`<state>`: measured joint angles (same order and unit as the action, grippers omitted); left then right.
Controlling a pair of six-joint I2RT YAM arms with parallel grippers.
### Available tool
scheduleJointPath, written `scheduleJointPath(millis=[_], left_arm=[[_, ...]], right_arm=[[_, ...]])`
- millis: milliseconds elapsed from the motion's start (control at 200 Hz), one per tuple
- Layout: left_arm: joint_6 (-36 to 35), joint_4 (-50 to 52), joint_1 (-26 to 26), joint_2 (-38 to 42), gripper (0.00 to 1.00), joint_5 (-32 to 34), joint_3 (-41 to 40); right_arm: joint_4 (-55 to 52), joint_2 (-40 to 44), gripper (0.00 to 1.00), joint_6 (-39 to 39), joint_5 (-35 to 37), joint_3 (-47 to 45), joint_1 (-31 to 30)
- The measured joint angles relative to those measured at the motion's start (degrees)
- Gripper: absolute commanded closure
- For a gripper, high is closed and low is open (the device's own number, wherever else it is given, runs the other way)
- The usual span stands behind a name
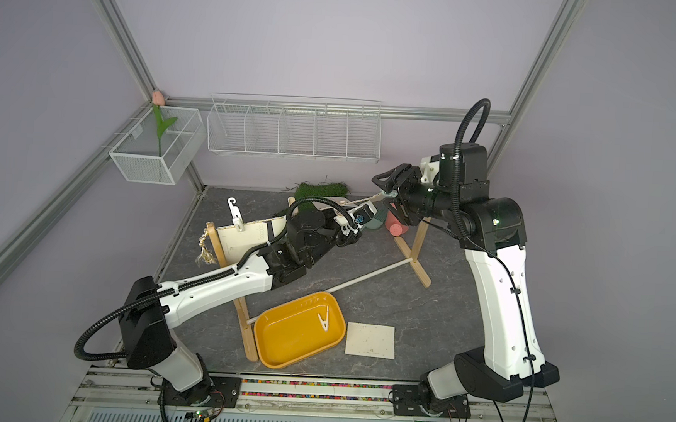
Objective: Remove the postcards from the strings
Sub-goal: Remove the clamp from the clothesline.
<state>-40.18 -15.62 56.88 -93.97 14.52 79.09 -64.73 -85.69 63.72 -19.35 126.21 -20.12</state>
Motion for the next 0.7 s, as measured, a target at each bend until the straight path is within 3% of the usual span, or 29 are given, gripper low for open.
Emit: scheduleJointPath(millis=[230,700], left_arm=[[0.00,-0.02,0.00,0.00,0.98,0.04,0.00],[-0.63,-0.02,0.00,0.00,0.98,0.04,0.07]], right_arm=[[-1.53,-1.11,0.39,-0.15,-0.02,0.33,0.61],[-3.41,-2.16,0.57,-1.03,-0.87,2.10,1.68]])
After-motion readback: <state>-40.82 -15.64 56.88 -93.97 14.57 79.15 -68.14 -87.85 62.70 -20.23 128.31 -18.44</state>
